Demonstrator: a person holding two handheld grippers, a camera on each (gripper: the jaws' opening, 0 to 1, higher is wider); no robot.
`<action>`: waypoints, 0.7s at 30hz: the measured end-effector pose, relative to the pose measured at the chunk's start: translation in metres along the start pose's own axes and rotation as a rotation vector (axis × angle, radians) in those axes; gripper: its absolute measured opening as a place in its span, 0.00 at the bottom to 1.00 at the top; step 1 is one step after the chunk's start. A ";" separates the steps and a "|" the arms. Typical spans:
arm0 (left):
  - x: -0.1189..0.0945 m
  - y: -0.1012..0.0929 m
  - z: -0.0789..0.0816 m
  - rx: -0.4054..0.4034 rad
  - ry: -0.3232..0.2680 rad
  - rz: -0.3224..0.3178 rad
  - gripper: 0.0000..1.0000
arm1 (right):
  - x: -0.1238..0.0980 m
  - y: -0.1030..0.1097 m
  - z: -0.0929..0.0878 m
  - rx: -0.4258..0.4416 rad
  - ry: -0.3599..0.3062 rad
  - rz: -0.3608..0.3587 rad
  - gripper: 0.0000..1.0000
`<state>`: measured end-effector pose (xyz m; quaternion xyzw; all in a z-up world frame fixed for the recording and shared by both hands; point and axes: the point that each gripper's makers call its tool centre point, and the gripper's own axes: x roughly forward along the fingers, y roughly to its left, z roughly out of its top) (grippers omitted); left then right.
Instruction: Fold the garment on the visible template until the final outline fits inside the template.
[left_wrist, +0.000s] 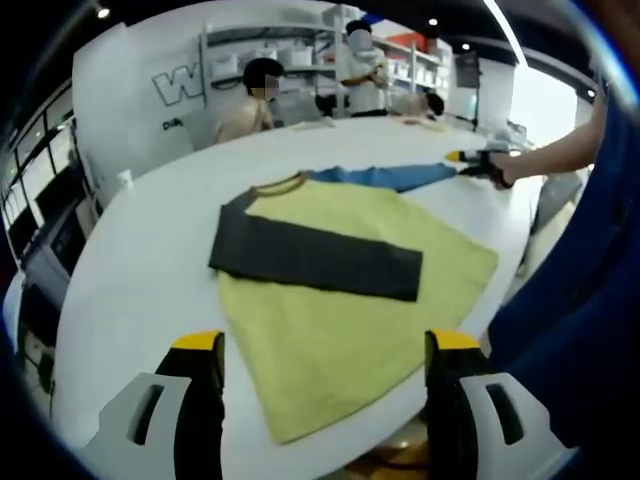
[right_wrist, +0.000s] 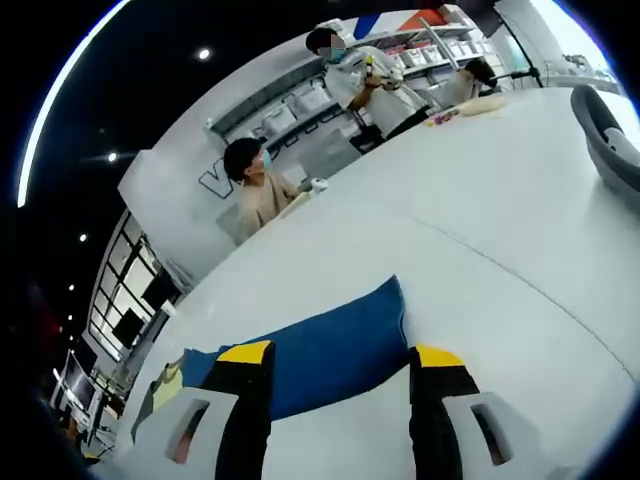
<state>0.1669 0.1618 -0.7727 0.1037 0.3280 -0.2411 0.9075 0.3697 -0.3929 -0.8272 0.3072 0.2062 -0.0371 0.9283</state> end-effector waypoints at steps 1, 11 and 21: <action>0.000 0.000 0.000 0.002 0.003 0.002 0.77 | 0.003 -0.001 0.001 -0.012 0.001 0.001 0.52; 0.000 0.000 0.000 0.014 0.023 0.007 0.77 | 0.019 0.004 0.005 -0.081 0.004 0.059 0.54; 0.005 -0.006 0.000 0.021 0.026 -0.002 0.76 | 0.001 0.009 -0.008 -0.106 0.067 0.089 0.44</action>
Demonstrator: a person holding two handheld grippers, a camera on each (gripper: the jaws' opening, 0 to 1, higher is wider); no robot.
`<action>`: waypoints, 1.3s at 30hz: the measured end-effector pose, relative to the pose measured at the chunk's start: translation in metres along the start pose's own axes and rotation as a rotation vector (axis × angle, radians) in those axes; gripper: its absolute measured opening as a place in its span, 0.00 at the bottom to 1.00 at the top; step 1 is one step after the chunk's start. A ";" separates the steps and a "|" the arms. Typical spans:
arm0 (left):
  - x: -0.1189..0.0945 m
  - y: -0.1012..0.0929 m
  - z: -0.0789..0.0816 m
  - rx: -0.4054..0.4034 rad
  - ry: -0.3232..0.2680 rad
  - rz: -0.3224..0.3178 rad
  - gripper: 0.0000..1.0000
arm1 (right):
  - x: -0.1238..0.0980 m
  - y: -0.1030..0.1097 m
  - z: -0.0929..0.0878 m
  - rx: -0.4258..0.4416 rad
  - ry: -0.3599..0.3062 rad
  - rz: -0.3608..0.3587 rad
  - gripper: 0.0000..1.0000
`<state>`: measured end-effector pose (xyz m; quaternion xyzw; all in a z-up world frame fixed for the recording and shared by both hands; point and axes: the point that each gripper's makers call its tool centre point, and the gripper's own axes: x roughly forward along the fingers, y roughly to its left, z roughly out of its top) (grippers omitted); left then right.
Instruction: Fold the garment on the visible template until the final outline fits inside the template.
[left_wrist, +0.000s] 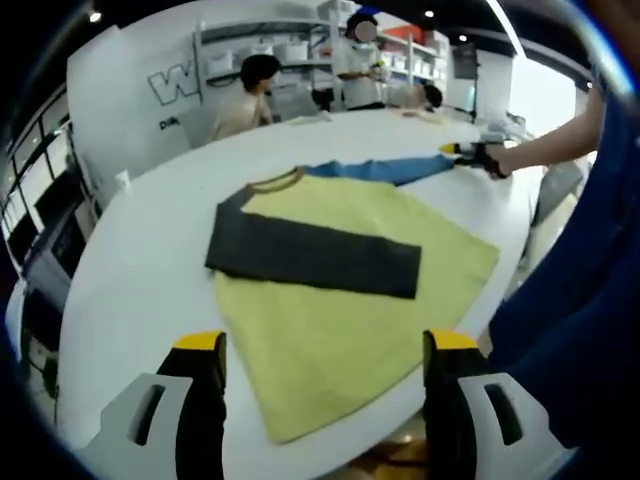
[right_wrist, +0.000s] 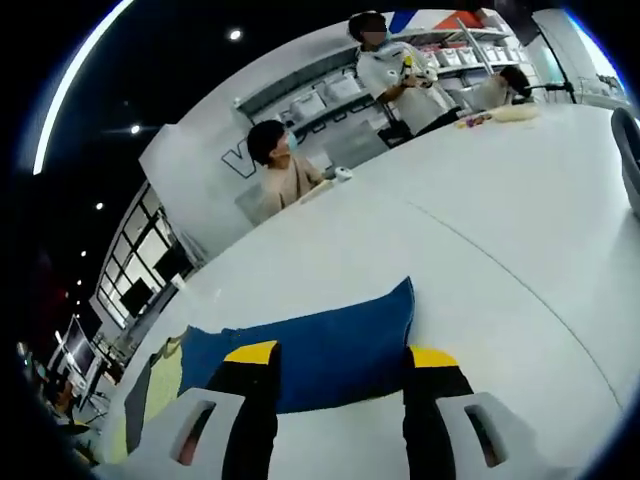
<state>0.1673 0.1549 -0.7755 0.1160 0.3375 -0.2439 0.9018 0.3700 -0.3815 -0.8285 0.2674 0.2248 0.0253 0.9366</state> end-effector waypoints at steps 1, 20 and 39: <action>0.000 0.000 -0.001 0.001 0.000 -0.004 0.76 | -0.003 0.002 -0.003 0.029 0.009 0.014 0.38; -0.009 0.001 -0.012 -0.005 0.013 0.024 0.77 | 0.005 -0.027 0.004 0.128 -0.029 -0.102 0.14; -0.010 0.005 -0.011 -0.010 -0.006 0.029 0.77 | 0.000 -0.004 0.023 0.063 -0.070 -0.063 0.00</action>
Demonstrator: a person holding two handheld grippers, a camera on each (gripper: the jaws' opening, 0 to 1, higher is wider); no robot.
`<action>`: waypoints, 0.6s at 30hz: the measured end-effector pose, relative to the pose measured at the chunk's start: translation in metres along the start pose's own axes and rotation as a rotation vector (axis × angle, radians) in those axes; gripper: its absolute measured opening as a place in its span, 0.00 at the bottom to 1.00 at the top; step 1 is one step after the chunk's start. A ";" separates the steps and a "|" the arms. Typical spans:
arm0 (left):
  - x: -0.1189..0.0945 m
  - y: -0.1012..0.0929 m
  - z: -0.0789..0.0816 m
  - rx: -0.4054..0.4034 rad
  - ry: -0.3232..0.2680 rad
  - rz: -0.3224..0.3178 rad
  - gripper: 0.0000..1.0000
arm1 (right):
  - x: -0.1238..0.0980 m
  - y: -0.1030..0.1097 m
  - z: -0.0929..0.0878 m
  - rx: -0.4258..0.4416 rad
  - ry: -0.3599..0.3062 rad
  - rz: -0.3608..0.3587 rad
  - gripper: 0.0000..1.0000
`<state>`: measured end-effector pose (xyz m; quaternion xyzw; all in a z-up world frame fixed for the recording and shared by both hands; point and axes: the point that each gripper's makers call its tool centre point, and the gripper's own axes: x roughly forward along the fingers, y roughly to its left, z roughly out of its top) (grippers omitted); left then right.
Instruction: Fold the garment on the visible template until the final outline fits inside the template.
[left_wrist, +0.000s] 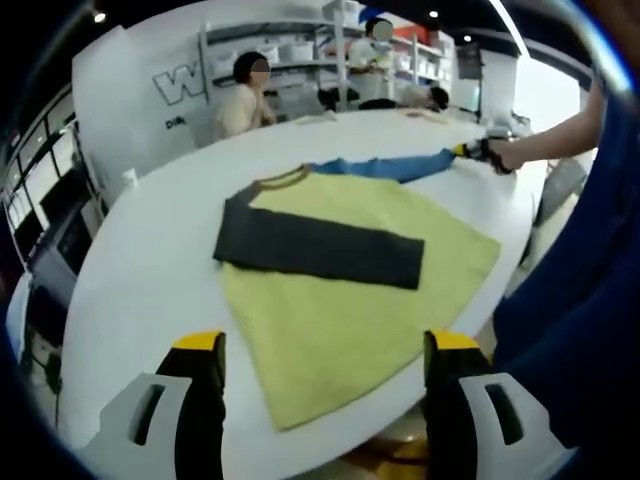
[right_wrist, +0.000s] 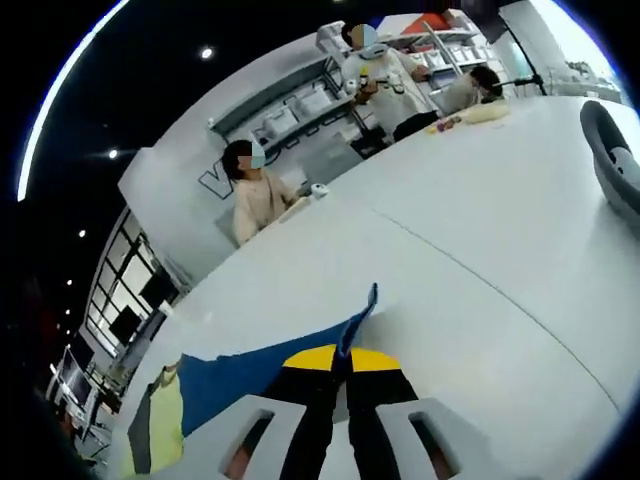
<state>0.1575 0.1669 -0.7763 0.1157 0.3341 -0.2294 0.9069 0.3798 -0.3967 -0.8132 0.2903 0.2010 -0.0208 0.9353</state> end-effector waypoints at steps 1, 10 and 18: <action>0.000 0.000 0.000 -0.002 -0.001 -0.002 0.77 | 0.000 0.004 0.002 0.001 -0.002 0.009 0.00; -0.002 0.003 0.002 -0.007 -0.023 -0.008 0.77 | -0.003 0.061 0.016 -0.002 -0.030 0.118 0.00; -0.008 0.016 0.002 -0.030 -0.056 -0.002 0.76 | -0.001 0.118 0.019 -0.008 -0.004 0.256 0.00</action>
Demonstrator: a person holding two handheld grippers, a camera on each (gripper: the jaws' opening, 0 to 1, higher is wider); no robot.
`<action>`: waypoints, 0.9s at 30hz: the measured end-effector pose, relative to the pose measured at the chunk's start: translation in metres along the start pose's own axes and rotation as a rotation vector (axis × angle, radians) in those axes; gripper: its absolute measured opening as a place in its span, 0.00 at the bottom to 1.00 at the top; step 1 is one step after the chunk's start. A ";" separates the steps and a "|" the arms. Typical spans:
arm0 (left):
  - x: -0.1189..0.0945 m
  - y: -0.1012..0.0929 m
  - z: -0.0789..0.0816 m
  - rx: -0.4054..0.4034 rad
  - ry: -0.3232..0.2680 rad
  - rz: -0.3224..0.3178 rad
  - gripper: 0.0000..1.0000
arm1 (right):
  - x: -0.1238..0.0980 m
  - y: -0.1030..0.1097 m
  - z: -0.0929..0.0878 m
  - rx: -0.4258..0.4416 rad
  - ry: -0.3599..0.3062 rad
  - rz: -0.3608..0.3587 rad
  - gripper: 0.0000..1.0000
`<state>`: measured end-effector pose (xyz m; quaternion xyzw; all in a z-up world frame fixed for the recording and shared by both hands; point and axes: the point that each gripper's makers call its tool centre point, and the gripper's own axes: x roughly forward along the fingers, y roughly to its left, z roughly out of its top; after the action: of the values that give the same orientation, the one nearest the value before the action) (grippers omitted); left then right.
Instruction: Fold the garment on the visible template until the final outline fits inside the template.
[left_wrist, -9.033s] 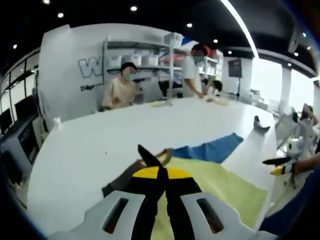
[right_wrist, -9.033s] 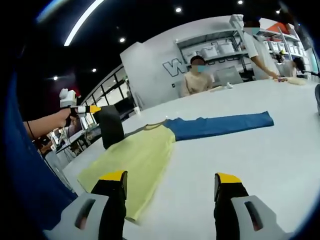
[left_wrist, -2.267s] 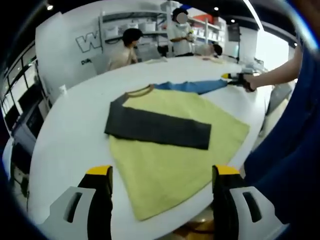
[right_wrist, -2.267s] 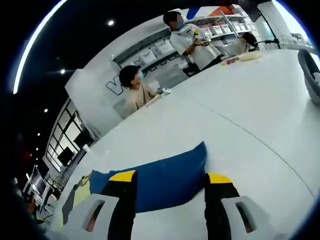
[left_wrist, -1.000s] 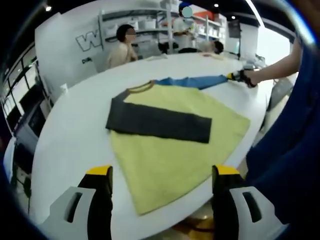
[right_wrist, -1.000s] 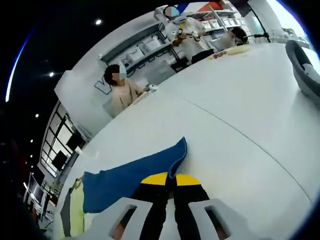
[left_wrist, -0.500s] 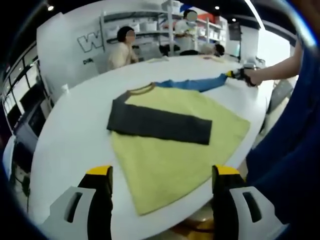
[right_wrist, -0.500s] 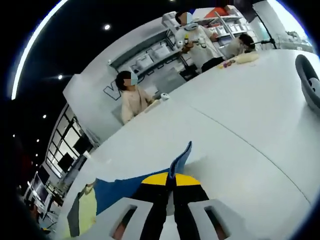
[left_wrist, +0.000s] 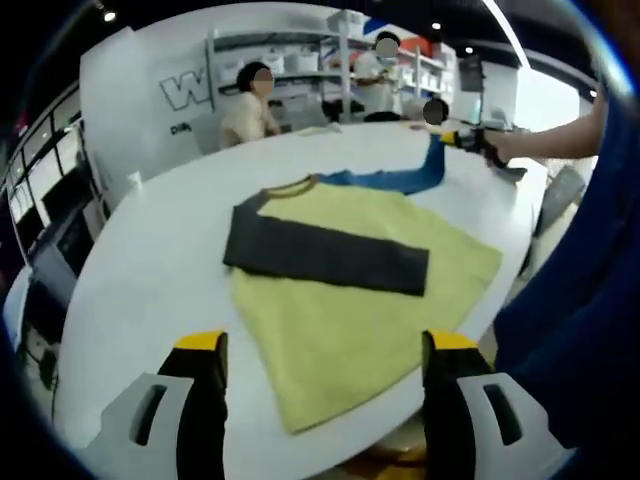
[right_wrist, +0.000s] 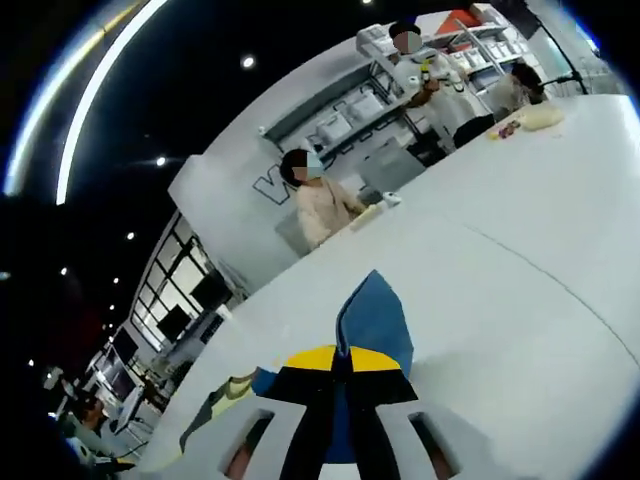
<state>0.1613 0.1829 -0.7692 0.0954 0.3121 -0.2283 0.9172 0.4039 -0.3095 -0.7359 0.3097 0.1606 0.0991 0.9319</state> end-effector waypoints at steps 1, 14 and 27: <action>-0.001 0.002 0.000 -0.003 -0.004 -0.001 0.76 | 0.006 0.007 0.003 0.012 0.004 0.039 0.00; -0.003 0.009 -0.005 0.010 -0.019 -0.032 0.76 | 0.025 0.099 -0.009 -0.061 0.076 0.201 0.00; -0.008 0.012 -0.019 0.021 -0.001 -0.063 0.79 | 0.035 0.155 -0.036 -0.111 0.150 0.295 0.00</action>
<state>0.1513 0.2019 -0.7792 0.0951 0.3121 -0.2603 0.9087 0.4104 -0.1575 -0.6773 0.2695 0.1770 0.2663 0.9084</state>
